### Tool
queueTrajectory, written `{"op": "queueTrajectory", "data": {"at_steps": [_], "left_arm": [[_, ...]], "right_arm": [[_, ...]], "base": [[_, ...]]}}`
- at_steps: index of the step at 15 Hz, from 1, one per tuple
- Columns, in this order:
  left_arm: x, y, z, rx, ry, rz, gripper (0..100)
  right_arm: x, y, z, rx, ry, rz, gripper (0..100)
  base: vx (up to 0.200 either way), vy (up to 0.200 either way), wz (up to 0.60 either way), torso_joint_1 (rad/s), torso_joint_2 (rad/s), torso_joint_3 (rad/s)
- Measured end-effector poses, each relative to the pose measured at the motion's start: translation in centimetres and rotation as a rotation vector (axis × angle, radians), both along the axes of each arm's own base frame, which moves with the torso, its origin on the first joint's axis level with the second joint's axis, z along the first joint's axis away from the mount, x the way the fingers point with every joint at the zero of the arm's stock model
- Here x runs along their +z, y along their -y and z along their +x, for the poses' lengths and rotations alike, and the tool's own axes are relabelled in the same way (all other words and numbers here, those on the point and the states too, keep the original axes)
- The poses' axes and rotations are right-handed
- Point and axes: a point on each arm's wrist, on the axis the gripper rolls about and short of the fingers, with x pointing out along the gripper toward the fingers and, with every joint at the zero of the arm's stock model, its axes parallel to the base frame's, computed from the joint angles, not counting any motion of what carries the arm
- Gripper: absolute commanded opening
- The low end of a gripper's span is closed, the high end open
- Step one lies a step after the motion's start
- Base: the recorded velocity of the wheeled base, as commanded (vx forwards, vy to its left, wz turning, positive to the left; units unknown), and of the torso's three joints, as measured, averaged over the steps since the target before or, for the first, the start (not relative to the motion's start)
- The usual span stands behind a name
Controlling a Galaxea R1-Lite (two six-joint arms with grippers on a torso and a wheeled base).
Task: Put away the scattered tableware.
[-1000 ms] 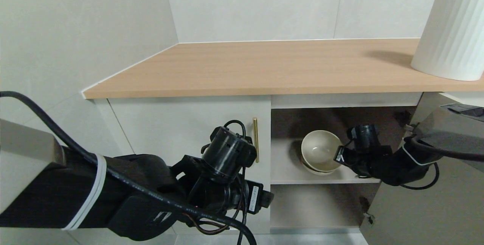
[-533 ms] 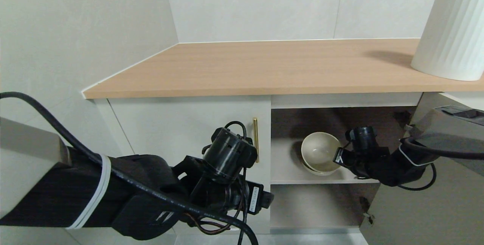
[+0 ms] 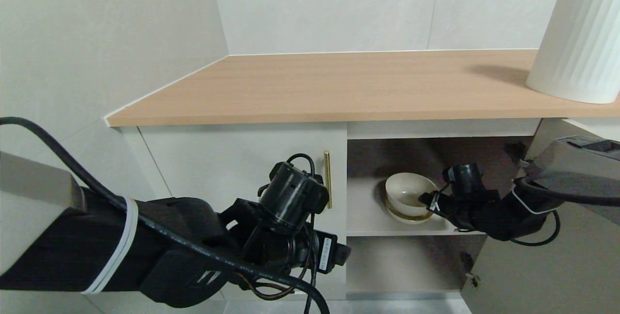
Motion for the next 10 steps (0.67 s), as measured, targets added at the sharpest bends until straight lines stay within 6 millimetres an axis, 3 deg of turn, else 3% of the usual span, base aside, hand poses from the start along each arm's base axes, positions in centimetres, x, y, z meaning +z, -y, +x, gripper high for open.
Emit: {"op": "queueTrajectory", "data": {"at_steps": [3,5,10], "left_arm": [[1.3,-0.9,-0.6,-0.001,0.028,-0.020,100],[2.0,-1.8,-1.3,-0.012,0.048,-0.019,100],[3.8,-4.9,-3.6,0.006,0.094,-0.032,100]], "right_arm": [[1.8,-0.1,-2.0,0.053,-0.013,0.001,100],[4.3,-0.1,-4.6,0.145,-0.035,-0.007,100],[10.8,-0.5,-13.5,0.377,-0.091,-0.030,100]], "base": [[0.000,0.000,0.00,0.000,0.00,0.000],[0.000,0.000,0.00,0.000,0.00,0.000],[0.000,0.000,0.00,0.000,0.00,0.000]]}}
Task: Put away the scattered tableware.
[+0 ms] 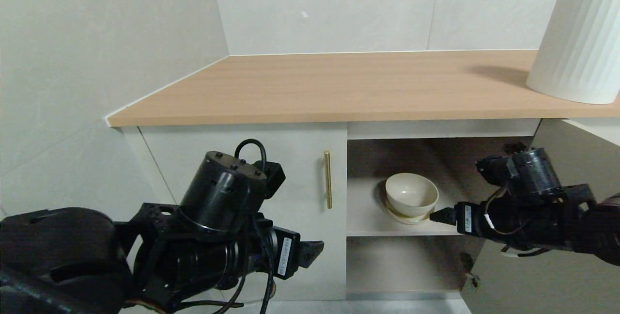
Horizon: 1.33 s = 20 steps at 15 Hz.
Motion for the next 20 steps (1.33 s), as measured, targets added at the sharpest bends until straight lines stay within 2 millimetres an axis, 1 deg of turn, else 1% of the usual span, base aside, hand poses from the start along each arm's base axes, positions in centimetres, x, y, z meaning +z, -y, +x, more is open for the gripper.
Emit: {"op": "queueTrajectory", "data": {"at_steps": [2,3,5,7,12,20], "left_arm": [[-0.4,-1.2,-1.0,0.021,0.002,0.016,100],[-0.4,-1.6,-1.1,0.035,0.018,0.003,100],[-0.5,-1.9,-1.2,0.043,0.042,-0.019,100],[-0.7,-2.0,-1.2,0.047,0.037,-0.014,100],[-1.2,-2.0,-1.1,0.048,0.024,-0.002,100],[-1.3,-1.9,-1.2,0.043,0.020,0.001,100]], "right_arm": [[1.6,0.1,-3.0,0.069,-0.023,-0.002,100],[2.2,0.1,-4.3,0.093,-0.030,-0.001,100],[2.7,-0.1,-6.0,0.131,-0.016,-0.001,100],[2.8,-0.1,-7.2,0.158,-0.007,0.001,100],[3.1,-0.1,-7.8,0.170,0.009,0.006,100],[2.9,0.0,-7.9,0.182,0.004,-0.010,100]], "base": [[0.000,0.000,0.00,0.000,0.00,0.000],[0.000,0.000,0.00,0.000,0.00,0.000],[0.000,0.000,0.00,0.000,0.00,0.000],[-0.200,0.000,0.00,0.000,0.01,0.002],[-0.200,0.000,0.00,-0.001,0.00,0.000],[-0.200,0.000,0.00,0.002,0.00,0.001]]}}
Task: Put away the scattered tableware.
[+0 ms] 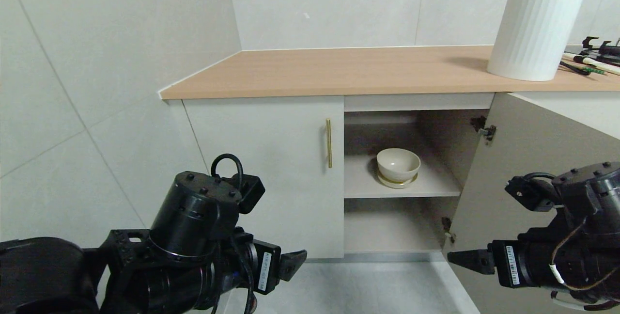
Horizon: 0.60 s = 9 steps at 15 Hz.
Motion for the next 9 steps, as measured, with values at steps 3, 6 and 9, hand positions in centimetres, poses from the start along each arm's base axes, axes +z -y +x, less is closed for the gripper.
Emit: {"op": "queueTrajectory", "data": {"at_steps": [3,6,9], "left_arm": [[-0.03,0.00,-0.02,0.000,0.000,0.002,100],[-0.06,-0.03,-0.05,0.001,0.000,0.004,100],[-0.05,-0.05,-0.01,0.002,0.001,0.003,100]], "right_arm": [[-0.09,-0.06,-0.14,0.007,-0.003,-0.002,100],[-0.04,-0.03,-0.48,0.013,-0.009,-0.008,100],[0.44,0.26,-0.95,0.019,0.000,-0.013,100]], "base": [[-0.200,0.000,0.00,-0.001,0.00,0.004],[0.000,0.000,0.00,0.000,0.00,0.000],[0.000,0.000,0.00,0.000,0.00,0.000]]}}
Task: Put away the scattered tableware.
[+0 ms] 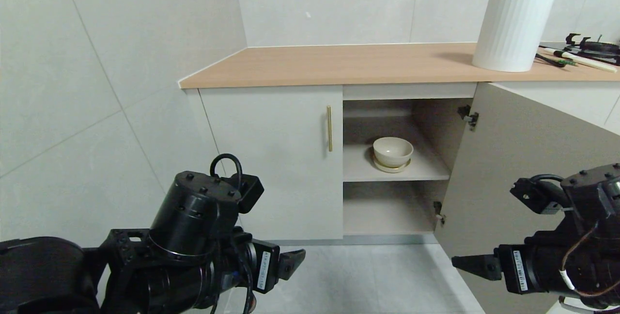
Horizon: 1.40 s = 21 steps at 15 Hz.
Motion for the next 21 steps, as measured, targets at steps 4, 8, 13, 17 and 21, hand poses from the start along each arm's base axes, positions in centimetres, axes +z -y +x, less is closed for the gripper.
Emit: {"op": "queueTrajectory", "data": {"at_steps": [4,8,13,17,21], "left_arm": [[0.0,0.0,0.0,-0.002,0.000,0.001,100],[0.0,0.0,0.0,0.009,0.007,0.011,100],[-0.1,0.0,0.1,0.015,0.008,0.015,100],[0.0,0.0,0.1,0.014,0.009,0.013,100],[-0.1,0.1,0.1,0.013,0.008,0.015,100]], "right_arm": [[1.0,0.7,-1.3,0.025,0.002,-0.032,100],[2.4,1.2,-2.0,0.019,0.035,-0.022,100],[2.7,1.7,-2.5,0.021,-0.012,-0.070,100],[2.7,2.2,-2.7,0.015,-0.070,-0.124,100],[3.0,3.2,-2.7,-0.024,-0.116,-0.190,100]], "base": [[0.000,0.000,0.00,0.000,0.00,0.000],[0.000,0.000,0.00,0.000,0.00,0.000],[0.000,-0.200,0.00,0.005,0.00,0.000],[0.000,-0.200,0.00,0.004,0.00,0.001],[0.000,-0.200,0.00,0.004,0.00,0.004]]}}
